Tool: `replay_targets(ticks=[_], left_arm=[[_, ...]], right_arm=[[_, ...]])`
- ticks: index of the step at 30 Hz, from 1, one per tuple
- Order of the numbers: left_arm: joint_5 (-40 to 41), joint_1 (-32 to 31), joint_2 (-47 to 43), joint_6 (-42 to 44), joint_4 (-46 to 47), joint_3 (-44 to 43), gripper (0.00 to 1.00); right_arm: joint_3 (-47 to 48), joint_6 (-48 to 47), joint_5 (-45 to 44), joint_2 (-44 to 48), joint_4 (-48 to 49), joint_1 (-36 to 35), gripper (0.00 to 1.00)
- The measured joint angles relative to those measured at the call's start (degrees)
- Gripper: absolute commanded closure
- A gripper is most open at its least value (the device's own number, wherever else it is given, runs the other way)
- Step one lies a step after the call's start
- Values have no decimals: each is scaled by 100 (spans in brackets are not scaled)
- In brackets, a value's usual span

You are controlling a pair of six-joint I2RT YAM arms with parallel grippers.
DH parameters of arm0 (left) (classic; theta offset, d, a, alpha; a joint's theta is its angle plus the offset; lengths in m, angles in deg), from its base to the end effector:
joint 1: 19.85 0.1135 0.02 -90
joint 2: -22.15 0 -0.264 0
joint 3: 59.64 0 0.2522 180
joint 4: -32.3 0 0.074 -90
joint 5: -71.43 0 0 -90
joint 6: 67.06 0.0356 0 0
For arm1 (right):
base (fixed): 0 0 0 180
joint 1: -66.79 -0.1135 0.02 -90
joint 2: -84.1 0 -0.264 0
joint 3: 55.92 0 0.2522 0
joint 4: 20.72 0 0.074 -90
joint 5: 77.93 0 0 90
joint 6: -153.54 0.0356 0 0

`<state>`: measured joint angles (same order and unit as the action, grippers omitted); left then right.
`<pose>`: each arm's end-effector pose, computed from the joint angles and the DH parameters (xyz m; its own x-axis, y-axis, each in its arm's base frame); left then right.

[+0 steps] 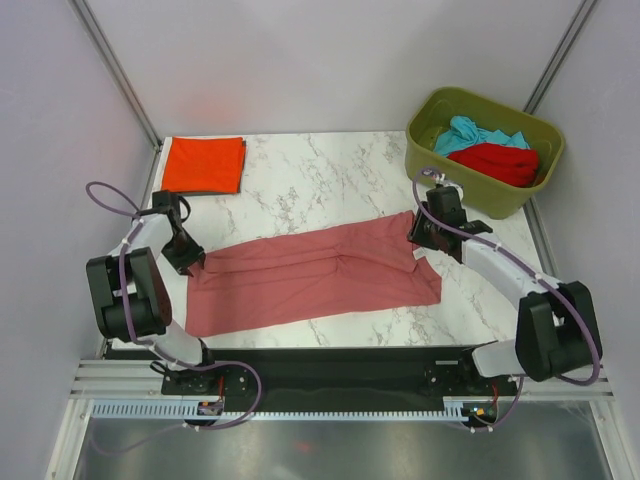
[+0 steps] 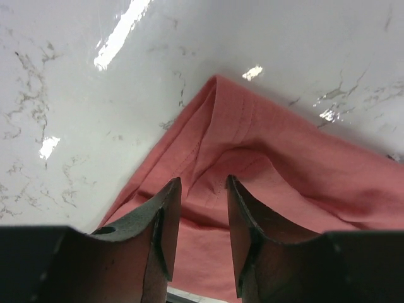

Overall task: Fold and stack the t-shirts
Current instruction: Fold the tshirt

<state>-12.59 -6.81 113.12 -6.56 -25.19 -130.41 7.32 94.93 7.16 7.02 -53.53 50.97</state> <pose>0.2763 0.0678 0.1835 -0.7073 -0.6665 -0.2357 -0.6828 0.7304 -0.0164 0.2712 0.0737 0.2309 -0.7093 0.3384 -0.6184 0.1808 0.9352 0.3044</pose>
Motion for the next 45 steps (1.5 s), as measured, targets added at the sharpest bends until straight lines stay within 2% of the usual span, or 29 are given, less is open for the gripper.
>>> replay_targets(ticks=[7,15,22,27,36,40,42,45], left_arm=[[109,-2,627,2,31,-455,59],[168,-4,863,11,55,-839,57],[444,-31,610,48,57,-909,57],[448,-46,614,61,59,-907,66],[402,-319,575,70,57,-660,63],[203,-315,422,66,61,-592,70],[83,-315,391,61,92,-535,68],[-157,-317,343,37,105,-343,61]], right_arm=[[173,39,-275,-1147,354,-11,62],[238,186,-684,-1829,551,-11,75],[236,411,-1099,-1858,621,-9,80],[197,551,-1298,-1871,647,107,82],[26,680,-1405,-1766,785,420,82],[-92,680,-1397,-1620,739,492,81],[-111,678,-1377,-1563,713,496,81],[-114,667,-1305,-1499,702,503,81]])
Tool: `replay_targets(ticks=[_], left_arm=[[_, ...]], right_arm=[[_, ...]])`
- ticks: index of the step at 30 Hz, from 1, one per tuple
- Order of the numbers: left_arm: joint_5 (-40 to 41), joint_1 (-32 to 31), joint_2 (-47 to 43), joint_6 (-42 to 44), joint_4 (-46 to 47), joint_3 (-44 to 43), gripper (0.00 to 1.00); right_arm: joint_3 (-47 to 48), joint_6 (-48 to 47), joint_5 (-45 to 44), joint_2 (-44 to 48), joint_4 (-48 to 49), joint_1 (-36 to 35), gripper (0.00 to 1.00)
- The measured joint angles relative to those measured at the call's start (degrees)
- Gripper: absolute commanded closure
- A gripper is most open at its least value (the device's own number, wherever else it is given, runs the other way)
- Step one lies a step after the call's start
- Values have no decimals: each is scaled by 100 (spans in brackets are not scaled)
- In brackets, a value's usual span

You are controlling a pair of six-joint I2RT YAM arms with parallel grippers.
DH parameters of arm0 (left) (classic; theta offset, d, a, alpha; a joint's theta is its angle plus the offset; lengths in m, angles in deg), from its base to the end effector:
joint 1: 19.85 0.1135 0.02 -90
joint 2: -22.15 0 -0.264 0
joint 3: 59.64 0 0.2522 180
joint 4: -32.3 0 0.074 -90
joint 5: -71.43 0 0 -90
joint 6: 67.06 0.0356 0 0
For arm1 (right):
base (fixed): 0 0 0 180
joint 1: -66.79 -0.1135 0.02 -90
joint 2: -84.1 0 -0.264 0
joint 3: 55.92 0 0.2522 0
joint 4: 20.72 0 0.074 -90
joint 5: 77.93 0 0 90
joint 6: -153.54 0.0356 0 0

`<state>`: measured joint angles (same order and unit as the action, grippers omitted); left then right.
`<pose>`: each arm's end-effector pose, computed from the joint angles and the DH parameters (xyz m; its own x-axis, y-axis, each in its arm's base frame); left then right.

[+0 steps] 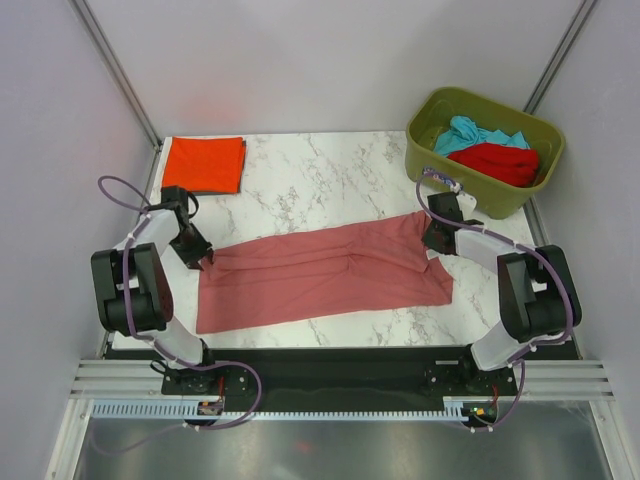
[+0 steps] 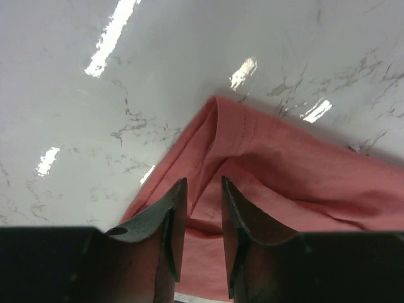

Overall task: Fold and stack the t-shirts
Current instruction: Fold the tshirt

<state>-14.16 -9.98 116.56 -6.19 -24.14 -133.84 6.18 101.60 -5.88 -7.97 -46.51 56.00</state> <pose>0.2973 0.0545 0.1831 -0.7456 -0.6224 -0.2381 -0.6312 0.7742 -0.0470 0.3053 0.0470 0.1622 -0.6442 0.4743 -0.6001 0.4945 0.8568 0.1463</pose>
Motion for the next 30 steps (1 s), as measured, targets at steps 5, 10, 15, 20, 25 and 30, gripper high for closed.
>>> replay_targets(ticks=[5,10,15,20,25,30], left_arm=[[-533,-92,-111,-26,7,192,60],[-730,-341,-330,-52,109,411,75],[-422,-507,-855,-74,116,734,94],[142,-573,-1001,-240,81,1010,92],[538,-573,-1650,-586,-4,1082,59],[417,-573,-2186,-964,-42,839,48]], right_arm=[[-9,-37,66,103,2,4,80],[-20,-81,120,142,2,4,80],[-20,-101,149,149,4,4,80],[-20,-142,162,153,2,4,79],[-20,-188,160,203,-2,4,79],[-20,-201,160,245,-4,4,79]])
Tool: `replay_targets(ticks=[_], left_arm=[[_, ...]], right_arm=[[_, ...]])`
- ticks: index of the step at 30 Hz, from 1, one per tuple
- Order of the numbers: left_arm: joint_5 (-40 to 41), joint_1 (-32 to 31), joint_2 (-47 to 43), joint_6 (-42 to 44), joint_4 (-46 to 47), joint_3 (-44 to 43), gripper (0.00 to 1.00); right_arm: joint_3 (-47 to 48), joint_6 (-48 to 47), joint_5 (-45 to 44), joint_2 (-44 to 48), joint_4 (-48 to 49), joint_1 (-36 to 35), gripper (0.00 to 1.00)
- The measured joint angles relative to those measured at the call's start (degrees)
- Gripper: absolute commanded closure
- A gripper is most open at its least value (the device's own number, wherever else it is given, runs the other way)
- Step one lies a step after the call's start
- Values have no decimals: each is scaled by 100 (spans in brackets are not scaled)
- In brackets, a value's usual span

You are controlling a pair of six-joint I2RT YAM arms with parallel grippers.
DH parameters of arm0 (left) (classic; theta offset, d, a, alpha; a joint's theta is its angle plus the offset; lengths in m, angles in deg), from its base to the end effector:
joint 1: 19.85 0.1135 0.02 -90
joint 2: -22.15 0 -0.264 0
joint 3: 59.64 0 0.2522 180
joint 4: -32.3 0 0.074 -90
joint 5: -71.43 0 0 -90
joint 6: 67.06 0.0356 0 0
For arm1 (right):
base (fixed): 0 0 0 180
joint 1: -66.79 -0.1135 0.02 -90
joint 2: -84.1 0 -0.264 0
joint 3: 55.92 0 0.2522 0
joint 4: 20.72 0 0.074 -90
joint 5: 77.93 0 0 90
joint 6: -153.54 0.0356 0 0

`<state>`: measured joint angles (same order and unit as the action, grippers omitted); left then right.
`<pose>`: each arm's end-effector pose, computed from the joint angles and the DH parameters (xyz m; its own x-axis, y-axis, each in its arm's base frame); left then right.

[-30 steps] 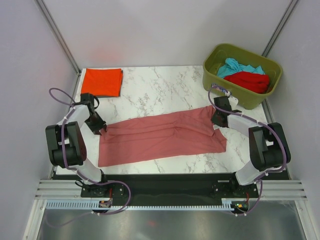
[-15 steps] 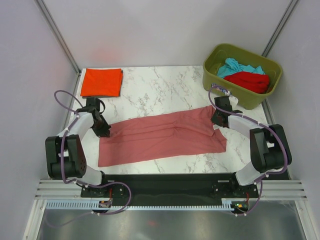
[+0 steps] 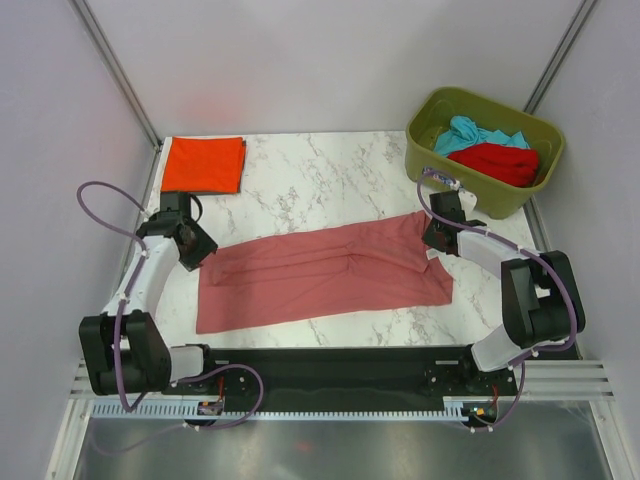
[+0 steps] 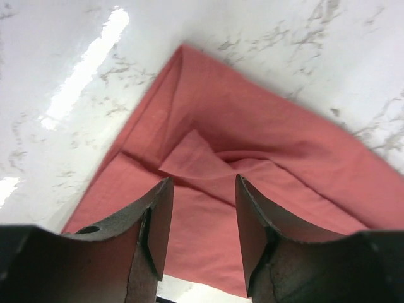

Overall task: Fold and stack the t-shirts
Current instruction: Fold the tshirt

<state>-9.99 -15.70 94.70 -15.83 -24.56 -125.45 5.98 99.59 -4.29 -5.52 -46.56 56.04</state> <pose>0.2388 0.0227 0.2379 -0.6103 -0.6651 -0.4303 -0.6668 0.7246 -0.1742 0.3023 0.0472 0.1732 -0.6476 0.4518 -0.6136 0.4533 0.8757 0.1663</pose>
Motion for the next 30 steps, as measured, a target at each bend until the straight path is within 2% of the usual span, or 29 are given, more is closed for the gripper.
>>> replay_targets(ticks=[9,21,22,25,26,27,30], left_arm=[[-608,0,811,-481,59,-313,49],[-374,0,1255,-535,59,-275,55],[-374,-4,1281,-533,61,-267,57],[-378,-48,1397,-535,76,-240,73],[-382,-68,1423,-538,79,-232,88],[-391,-85,1436,-555,76,-229,95],[-407,-136,1401,-531,83,-208,98]], right_arm=[[0,-39,4,46,-2,0,78],[0,-101,105,66,-22,0,77],[0,-101,107,66,-24,0,77],[0,-116,118,66,-26,0,77],[0,-116,125,66,-26,0,77],[0,-118,127,66,-28,0,77],[0,-133,125,66,-42,0,78]])
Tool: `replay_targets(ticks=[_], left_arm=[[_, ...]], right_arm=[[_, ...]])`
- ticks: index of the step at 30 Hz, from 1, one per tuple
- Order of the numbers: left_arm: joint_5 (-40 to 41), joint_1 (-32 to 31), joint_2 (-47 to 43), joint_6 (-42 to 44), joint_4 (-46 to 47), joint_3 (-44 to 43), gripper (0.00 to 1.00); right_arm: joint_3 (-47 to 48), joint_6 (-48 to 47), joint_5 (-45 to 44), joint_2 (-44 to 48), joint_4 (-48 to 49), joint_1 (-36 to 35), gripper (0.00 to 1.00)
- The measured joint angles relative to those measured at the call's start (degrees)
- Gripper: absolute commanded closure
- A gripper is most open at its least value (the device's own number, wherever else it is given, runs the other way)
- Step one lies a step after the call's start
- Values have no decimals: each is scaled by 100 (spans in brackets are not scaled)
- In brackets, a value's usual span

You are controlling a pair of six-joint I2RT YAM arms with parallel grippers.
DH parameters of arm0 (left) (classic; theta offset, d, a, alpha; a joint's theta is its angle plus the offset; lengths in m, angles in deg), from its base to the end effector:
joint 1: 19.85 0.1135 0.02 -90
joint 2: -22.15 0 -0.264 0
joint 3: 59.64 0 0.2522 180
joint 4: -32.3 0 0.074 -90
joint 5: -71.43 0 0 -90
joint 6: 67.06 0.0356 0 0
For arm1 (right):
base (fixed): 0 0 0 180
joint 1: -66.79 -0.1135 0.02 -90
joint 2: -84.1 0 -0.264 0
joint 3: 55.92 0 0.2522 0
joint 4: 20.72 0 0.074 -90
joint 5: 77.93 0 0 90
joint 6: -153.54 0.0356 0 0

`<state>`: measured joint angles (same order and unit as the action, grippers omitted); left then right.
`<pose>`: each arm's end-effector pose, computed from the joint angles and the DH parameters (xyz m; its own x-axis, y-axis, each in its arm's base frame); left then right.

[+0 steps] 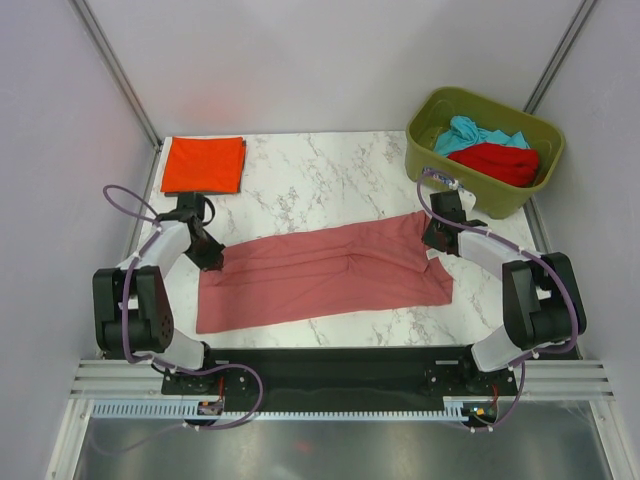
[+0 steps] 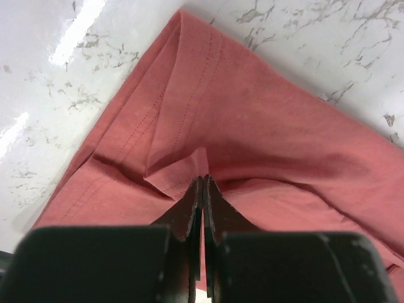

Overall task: Fold and stack the t-shirts
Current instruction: Fold the tshirt

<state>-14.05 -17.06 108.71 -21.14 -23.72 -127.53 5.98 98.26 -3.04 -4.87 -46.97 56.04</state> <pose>0.2715 0.0160 0.1907 -0.6438 -0.7257 -0.2426 -0.7200 0.6819 -0.1291 0.3009 0.0477 0.1758 -0.6631 0.4338 -0.6101 0.4265 0.8887 0.1684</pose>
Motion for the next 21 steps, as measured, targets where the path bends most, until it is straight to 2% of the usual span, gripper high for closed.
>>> replay_targets(ticks=[5,12,21], left_arm=[[133,-68,-452,2,9,216,98],[157,-168,-636,0,15,229,98],[256,-210,-680,4,20,229,98]], right_arm=[[72,-28,13,2,-184,4,76],[708,-42,127,210,-894,9,64],[487,199,492,514,-1189,9,59]])
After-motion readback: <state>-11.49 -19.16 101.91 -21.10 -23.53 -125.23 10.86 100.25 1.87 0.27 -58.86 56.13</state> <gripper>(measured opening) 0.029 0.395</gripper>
